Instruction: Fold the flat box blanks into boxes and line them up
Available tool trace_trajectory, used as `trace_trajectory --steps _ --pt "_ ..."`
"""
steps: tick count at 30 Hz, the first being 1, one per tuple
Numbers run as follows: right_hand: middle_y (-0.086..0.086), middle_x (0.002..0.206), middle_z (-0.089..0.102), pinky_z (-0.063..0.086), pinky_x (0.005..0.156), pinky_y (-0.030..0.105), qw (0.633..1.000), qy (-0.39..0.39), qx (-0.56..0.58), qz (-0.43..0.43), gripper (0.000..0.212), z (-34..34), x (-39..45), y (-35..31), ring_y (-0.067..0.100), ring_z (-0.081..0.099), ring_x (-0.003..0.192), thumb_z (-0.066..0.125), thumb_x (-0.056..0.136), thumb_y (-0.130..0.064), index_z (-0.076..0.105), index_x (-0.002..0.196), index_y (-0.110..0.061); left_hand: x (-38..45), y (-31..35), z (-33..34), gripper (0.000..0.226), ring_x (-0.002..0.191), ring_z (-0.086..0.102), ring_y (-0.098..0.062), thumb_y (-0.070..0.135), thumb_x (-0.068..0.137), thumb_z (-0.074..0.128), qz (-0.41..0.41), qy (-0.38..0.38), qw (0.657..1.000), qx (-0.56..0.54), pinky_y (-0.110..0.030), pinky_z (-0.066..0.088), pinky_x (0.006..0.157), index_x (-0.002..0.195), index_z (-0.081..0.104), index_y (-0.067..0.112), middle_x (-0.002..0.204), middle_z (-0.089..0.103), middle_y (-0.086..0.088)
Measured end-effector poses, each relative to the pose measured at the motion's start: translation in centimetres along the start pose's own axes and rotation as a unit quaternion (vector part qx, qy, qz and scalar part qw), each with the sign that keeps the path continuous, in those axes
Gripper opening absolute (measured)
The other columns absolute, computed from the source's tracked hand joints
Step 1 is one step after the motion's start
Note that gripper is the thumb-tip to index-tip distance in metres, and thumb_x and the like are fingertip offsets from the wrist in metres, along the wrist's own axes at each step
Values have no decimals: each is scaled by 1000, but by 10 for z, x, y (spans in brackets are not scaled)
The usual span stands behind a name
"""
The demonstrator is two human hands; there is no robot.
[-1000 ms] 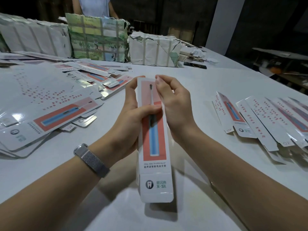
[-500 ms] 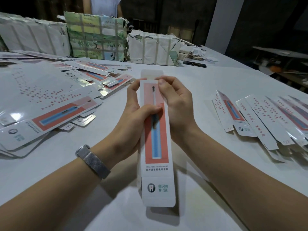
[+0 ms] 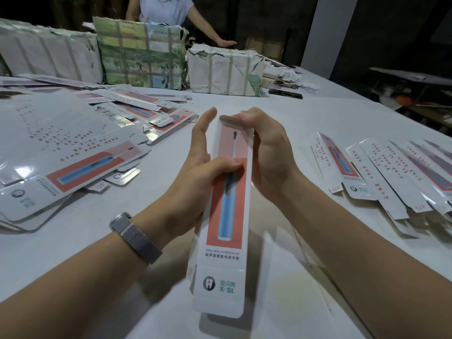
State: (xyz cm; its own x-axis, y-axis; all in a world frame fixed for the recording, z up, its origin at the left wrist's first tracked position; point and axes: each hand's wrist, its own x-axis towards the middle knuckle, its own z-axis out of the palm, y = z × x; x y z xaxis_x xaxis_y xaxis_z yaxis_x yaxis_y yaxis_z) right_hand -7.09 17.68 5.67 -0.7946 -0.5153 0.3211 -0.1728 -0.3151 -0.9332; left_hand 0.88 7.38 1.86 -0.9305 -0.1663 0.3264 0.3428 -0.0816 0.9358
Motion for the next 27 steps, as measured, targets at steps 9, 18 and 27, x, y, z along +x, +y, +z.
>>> trace_trajectory --steps 9,18,27 --pt "9 80 65 35 75 48 999 -19 -9 27 27 -1 6 2 29 55 76 50 76 -16 76 78 -19 2 -1 -4 73 72 71 -16 28 82 62 8 1 999 42 -24 57 62 143 30 51 91 70 9" --pt "7 82 72 48 76 42 999 -5 -52 -4 35 -9 8 -3 21 61 76 48 88 -3 77 77 -19 -1 -1 -8 80 82 73 -23 32 81 65 5 -27 996 87 -27 58 67 142 23 63 104 69 2" --pt "16 92 64 38 68 36 988 -40 -138 -55 28 -20 11 -9 27 49 79 48 79 -11 76 85 -13 1 2 -11 81 67 71 -23 29 75 70 -6 -38 999 37 -30 58 61 134 33 69 100 74 0"
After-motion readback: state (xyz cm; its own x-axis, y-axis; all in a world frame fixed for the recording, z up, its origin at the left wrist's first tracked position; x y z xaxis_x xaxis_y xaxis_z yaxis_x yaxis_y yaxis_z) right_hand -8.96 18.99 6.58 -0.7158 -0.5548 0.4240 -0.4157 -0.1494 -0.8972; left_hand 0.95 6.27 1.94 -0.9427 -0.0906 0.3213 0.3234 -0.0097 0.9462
